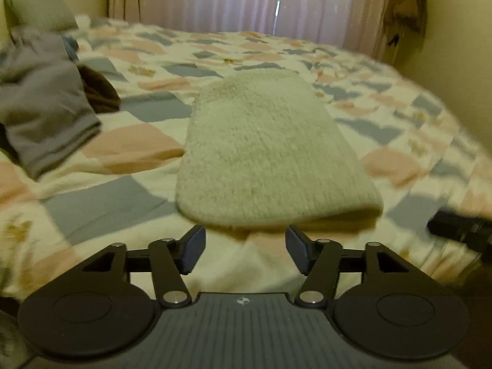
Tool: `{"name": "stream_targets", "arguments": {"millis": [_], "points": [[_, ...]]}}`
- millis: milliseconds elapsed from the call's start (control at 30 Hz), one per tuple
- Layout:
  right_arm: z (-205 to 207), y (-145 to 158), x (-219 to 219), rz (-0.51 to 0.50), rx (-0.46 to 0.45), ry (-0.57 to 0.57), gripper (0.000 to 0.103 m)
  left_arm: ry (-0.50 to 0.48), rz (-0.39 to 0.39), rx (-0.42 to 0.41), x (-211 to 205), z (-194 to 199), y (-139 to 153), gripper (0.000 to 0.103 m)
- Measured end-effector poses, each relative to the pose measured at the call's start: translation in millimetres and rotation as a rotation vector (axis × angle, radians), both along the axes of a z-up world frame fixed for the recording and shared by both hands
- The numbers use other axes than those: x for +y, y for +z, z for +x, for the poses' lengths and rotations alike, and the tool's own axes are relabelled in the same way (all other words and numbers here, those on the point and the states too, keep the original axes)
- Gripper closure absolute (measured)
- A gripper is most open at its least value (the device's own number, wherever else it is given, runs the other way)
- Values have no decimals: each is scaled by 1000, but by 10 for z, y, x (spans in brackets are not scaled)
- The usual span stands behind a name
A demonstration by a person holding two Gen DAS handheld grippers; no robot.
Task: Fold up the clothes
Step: 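Move both open grippers to opposite sides of the folded fleece bundle, then close both grippers on the sides of the fleece bundle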
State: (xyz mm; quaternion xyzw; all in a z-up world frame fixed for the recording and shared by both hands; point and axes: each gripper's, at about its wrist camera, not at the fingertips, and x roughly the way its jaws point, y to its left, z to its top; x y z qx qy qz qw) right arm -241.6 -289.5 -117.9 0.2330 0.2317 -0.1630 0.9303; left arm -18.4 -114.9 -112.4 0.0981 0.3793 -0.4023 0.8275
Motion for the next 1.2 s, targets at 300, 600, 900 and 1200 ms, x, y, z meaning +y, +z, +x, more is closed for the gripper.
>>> {"name": "stream_targets", "arguments": {"millis": [300, 600, 900, 1200], "points": [[942, -411, -1367, 366, -152, 94, 22, 3, -211, 312, -491, 1587, -446, 23], [1800, -639, -2078, 589, 12, 109, 8, 34, -183, 611, -970, 2534, -1024, 16], [2063, -883, -2039, 800, 77, 56, 7, -19, -265, 873, -1178, 2754, -1443, 23], [2139, -758, -2095, 849, 100, -91, 11, -40, -295, 980, -1178, 2918, -1403, 31]]}}
